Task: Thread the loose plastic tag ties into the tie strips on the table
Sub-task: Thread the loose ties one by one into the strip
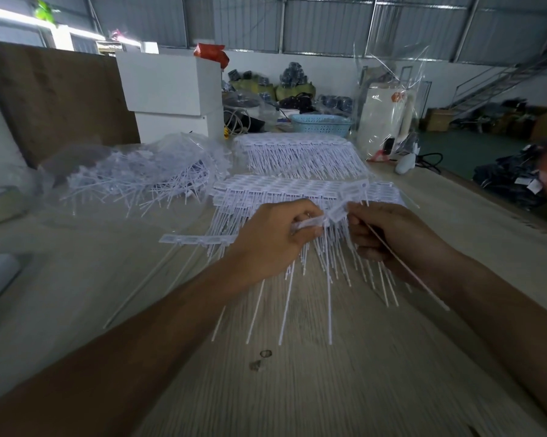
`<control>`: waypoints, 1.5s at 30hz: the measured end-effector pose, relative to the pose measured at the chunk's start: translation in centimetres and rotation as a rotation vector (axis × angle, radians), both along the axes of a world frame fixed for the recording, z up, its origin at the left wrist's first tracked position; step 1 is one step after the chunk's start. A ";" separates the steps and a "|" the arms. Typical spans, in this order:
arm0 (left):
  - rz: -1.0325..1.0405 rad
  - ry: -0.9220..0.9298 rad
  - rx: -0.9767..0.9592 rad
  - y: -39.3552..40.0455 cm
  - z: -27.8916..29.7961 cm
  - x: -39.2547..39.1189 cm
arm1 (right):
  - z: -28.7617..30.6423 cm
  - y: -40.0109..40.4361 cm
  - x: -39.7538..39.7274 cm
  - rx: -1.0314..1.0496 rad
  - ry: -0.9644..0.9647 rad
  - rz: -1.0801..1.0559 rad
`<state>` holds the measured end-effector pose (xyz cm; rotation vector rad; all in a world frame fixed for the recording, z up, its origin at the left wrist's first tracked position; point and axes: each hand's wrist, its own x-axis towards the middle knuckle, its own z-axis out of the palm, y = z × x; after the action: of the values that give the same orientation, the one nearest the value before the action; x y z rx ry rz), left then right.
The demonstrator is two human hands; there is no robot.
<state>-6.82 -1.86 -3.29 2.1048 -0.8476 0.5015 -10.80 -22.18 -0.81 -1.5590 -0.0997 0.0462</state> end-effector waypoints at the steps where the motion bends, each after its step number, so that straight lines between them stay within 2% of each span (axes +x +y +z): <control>1: -0.019 0.018 0.025 0.1 0.0 0.0 | 0.0 0.0 0.1 0.013 0.040 0.010; 4: -0.095 -0.019 0.166 0.5 -0.2 0.0 | -0.1 -0.2 0.2 0.027 0.140 0.058; 7: -0.125 -0.119 0.341 0.3 -0.6 -0.2 | 0.4 -1.0 0.1 -0.036 0.095 0.010; 14: -0.060 0.004 0.050 0.1 -0.3 -0.3 | 0.0 -0.3 -0.3 -0.226 -0.018 -0.022; 20: -0.010 -0.041 -0.070 -0.3 0.0 -1.0 | 0.0 1.0 -0.9 -0.186 0.054 0.057; 24: -0.035 -0.037 -0.028 -0.6 0.0 -1.3 | -0.5 1.5 -1.3 -0.182 0.052 0.105; 30: -0.017 -0.047 0.052 0.2 0.1 -0.4 | -0.4 1.0 -0.5 -0.110 0.013 -0.041; 34: 0.028 -0.081 0.144 0.7 -0.1 -0.1 | -0.5 0.5 -0.3 -0.126 0.001 -0.042; 37: 0.044 -0.115 0.135 0.7 0.1 -0.2 | -0.9 0.7 -0.3 -0.188 -0.050 -0.050; 41: 0.031 -0.159 0.191 0.9 0.2 -0.4 | -1.0 0.6 -0.2 -0.427 -0.273 -0.119; 45: 0.027 -0.172 0.197 0.8 0.3 -0.4 | -1.0 0.4 0.0 -0.482 -0.371 -0.116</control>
<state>-7.22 -1.10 -3.03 2.2793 -1.0027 0.6432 -10.83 -21.75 -1.78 -2.0383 -0.3082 -0.3344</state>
